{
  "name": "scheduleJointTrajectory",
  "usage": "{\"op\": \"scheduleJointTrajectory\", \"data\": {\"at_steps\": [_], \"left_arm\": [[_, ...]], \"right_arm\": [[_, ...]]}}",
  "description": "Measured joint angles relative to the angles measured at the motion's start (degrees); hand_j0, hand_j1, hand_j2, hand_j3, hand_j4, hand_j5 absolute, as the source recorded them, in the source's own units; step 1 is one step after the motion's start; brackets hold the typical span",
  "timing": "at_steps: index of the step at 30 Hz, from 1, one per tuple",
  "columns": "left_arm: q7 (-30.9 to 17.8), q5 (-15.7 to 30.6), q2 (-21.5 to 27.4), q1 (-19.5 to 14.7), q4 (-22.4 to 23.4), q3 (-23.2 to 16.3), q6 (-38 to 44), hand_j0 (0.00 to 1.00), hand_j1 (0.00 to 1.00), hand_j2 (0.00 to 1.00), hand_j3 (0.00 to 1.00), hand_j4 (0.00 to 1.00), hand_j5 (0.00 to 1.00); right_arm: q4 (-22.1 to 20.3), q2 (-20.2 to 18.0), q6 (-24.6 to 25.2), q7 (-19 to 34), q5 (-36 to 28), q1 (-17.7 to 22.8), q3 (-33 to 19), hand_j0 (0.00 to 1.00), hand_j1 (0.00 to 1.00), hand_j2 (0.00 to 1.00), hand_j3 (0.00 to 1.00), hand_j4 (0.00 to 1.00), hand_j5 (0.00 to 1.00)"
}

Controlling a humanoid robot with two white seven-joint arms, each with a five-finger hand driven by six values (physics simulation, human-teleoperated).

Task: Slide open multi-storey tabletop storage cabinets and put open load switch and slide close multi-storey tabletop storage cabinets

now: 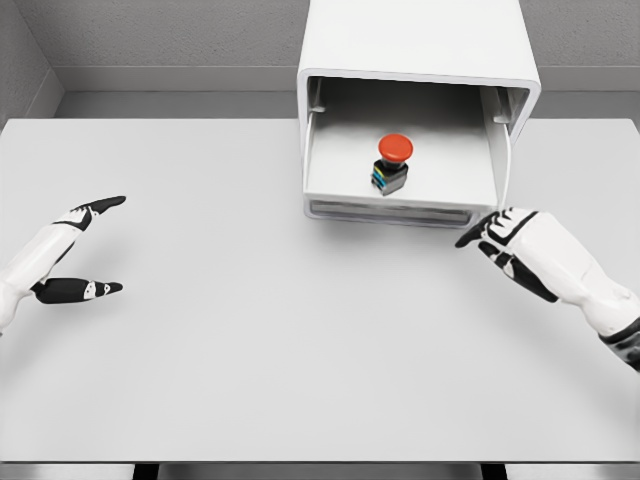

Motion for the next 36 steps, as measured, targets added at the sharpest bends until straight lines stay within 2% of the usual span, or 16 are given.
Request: {"op": "scheduleJointTrajectory", "data": {"at_steps": [4, 12, 19, 21, 36], "left_arm": [[0.0, -0.1, -0.1, 0.0, 0.1, 0.1, 0.0, 1.00, 1.00, 1.00, 1.00, 1.00, 1.00], [0.0, -0.1, -0.2, 0.0, 0.1, 0.1, 0.0, 1.00, 1.00, 1.00, 1.00, 1.00, 1.00], [0.0, -0.1, -0.2, 0.2, 0.1, 0.1, 0.0, 1.00, 1.00, 1.00, 1.00, 1.00, 1.00], [0.0, -0.1, -0.3, 0.2, 0.1, 0.1, 0.0, 1.00, 1.00, 1.00, 1.00, 1.00, 1.00], [0.0, 0.0, -0.4, 0.3, 0.0, 0.1, 0.0, 1.00, 1.00, 1.00, 1.00, 1.00, 1.00]], "right_arm": [[1.0, 0.0, 0.0, 0.0, 0.0, -1.0, 0.8, 0.51, 0.51, 0.51, 0.51, 0.51, 0.51], [3.2, 0.0, 0.0, 0.1, 0.0, -5.5, 3.6, 0.51, 0.51, 0.51, 0.51, 0.51, 0.51], [6.1, 0.0, 0.0, 0.4, 0.0, -9.0, 5.9, 0.51, 0.51, 0.51, 0.51, 0.51, 0.51], [7.3, 0.0, 0.0, 0.4, -0.1, -11.5, 7.0, 0.51, 0.51, 0.51, 0.51, 0.51, 0.51], [14.0, 1.4, 0.0, 0.7, 0.0, -17.8, 12.2, 0.51, 0.51, 0.51, 0.51, 0.51, 0.51]]}}
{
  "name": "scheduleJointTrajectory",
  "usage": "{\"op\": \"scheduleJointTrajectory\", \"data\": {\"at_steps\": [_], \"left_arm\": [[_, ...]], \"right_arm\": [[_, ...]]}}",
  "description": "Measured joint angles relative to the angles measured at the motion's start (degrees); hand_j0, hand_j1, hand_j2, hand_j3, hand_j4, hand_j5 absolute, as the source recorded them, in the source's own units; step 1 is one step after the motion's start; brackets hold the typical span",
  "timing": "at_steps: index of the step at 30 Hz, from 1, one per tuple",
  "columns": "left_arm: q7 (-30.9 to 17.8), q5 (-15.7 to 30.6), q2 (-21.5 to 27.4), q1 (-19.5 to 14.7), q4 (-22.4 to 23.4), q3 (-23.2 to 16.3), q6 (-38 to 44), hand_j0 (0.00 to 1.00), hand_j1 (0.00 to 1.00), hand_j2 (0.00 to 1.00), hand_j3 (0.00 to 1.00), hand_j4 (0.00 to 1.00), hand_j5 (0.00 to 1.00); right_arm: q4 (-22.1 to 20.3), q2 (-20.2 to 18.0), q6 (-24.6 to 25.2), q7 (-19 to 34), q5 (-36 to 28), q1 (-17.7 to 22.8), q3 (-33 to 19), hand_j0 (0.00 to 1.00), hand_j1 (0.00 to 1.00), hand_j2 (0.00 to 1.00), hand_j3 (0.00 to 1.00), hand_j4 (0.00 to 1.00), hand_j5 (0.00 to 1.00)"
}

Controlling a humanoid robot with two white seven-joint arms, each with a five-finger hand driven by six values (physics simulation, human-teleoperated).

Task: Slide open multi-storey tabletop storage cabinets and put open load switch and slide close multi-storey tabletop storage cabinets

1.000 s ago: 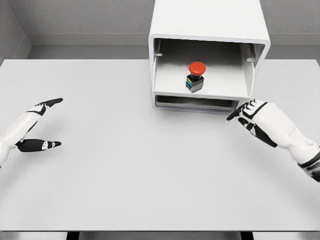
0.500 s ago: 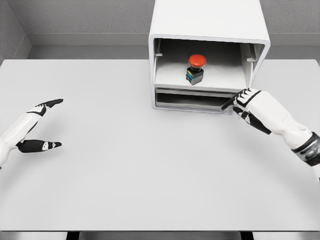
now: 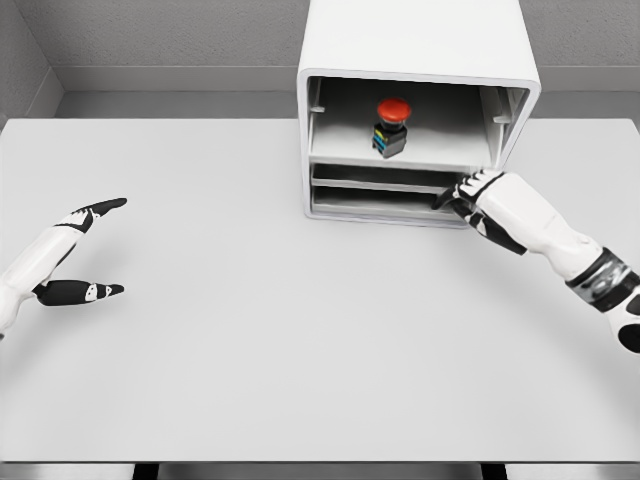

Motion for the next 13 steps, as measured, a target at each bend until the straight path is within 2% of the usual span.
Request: {"op": "scheduleJointTrajectory", "data": {"at_steps": [6, 9, 13], "left_arm": [[0.0, 0.0, -0.1, 0.0, 0.0, 0.0, 0.0, 1.00, 1.00, 1.00, 1.00, 1.00, 1.00], [0.0, 0.0, -0.1, 0.1, 0.0, 0.0, 0.0, 1.00, 1.00, 1.00, 1.00, 1.00, 1.00], [0.0, -1.2, 0.0, 1.1, 0.0, -0.1, 0.0, 1.00, 1.00, 1.00, 1.00, 1.00, 1.00]], "right_arm": [[0.8, -0.4, 0.0, -0.1, -0.3, 0.3, 0.8, 0.52, 0.52, 0.52, 0.52, 0.52, 0.52], [1.0, -2.7, 0.0, -0.5, -0.6, 0.7, 0.5, 0.54, 0.54, 0.54, 0.54, 0.54, 0.54], [1.2, -5.3, 0.0, -0.9, -0.8, 4.6, -2.6, 0.54, 0.54, 0.54, 0.54, 0.54, 0.54]]}}
